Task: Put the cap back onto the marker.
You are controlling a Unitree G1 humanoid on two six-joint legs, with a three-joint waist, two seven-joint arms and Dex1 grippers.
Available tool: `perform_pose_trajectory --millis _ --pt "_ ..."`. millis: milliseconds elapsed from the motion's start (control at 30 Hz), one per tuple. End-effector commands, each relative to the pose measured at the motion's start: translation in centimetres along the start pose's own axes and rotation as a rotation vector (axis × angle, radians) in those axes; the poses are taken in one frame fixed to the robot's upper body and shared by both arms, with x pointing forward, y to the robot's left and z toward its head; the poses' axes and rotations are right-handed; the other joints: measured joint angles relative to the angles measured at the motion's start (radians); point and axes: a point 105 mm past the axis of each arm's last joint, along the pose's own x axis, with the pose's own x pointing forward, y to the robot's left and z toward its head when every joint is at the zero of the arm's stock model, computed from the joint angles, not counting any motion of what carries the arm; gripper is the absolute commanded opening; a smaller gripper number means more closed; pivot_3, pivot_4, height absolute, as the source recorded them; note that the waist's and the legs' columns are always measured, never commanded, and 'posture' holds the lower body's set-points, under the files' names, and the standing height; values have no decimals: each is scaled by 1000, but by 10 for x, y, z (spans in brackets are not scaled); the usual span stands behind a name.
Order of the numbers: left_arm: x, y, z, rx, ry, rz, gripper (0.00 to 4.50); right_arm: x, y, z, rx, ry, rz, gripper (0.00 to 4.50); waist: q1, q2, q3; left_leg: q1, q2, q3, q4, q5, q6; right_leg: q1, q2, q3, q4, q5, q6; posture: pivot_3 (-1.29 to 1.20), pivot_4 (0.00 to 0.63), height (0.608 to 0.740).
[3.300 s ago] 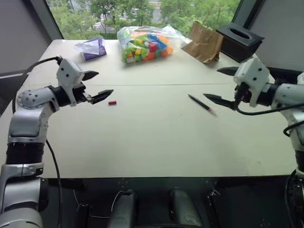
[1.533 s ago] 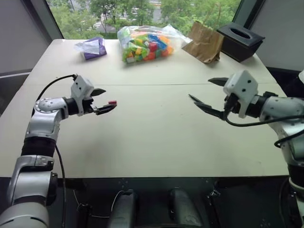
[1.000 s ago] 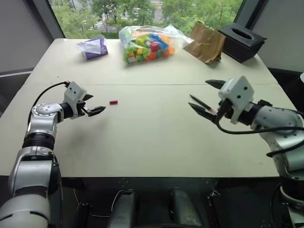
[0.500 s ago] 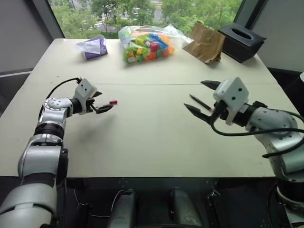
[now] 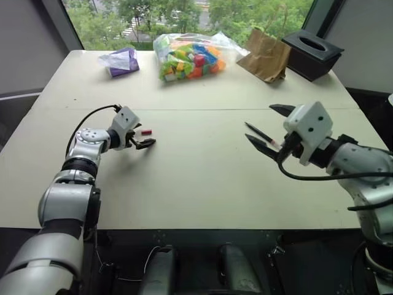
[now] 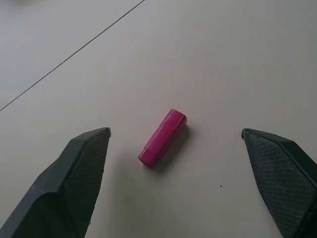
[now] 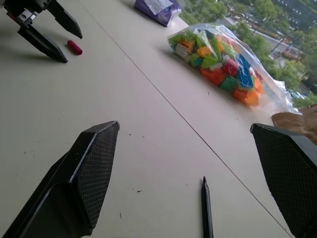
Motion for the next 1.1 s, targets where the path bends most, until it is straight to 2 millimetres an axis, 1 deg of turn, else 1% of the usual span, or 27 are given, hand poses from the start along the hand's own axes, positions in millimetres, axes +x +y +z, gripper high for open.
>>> perform_pose_trajectory --millis 33,133,200,367,467,633,700,733,1000,1100 --pt "1 2 -6 -38 32 31 4427 -7 -6 13 -45 -32 -34 4393 0 0 0 0 0 0 0 0 0 0 0 0 0 0 0 0 150 740" --pt "3 -1 -12 -76 52 27 4427 -9 -7 14 -51 -27 -39 4393 0 0 0 2 0 0 0 0 0 3 0 0 0 0 0 0 150 740" --pt "5 -2 -14 -140 46 33 4427 -10 -8 14 -55 -23 -44 4393 0 0 0 4 0 0 0 0 0 4 0 0 0 0 0 0 150 740" --pt "7 -4 -18 -195 61 44 4427 -12 -10 16 -64 -17 -60 4393 1 0 -1 5 0 -2 1 0 0 7 0 -1 0 0 0 0 150 740" --pt "7 -5 -20 -183 76 37 3693 -13 -10 17 -66 -13 -68 4393 0 0 -1 6 0 -2 1 0 0 7 0 -2 0 0 0 0 150 740" --pt "7 -6 -22 -177 86 29 1281 -15 -10 17 -69 -7 -77 4393 -1 0 -1 6 0 -2 1 0 0 7 0 -2 0 0 0 0 150 740" --pt "7 -7 -23 -177 93 25 205 -15 -10 17 -69 -4 -78 4393 -1 0 -1 6 0 -2 1 0 0 7 0 -2 0 0 0 0 150 740" --pt "7 -8 -23 -176 97 20 94 -15 -10 16 -70 -3 -78 4393 -1 0 -1 6 0 -2 1 0 0 7 0 -2 0 0 0 0 150 740" --pt "6 -15 -30 -161 111 -33 94 -15 -9 16 -66 1 -73 4393 -1 0 -1 6 0 -2 1 0 0 7 0 -2 0 0 0 0 150 740" --pt "4 -23 -28 -124 83 -109 94 -14 -7 15 -55 -4 -73 4393 -2 0 -1 6 0 -2 1 0 0 7 0 -2 -1 0 0 0 150 740"
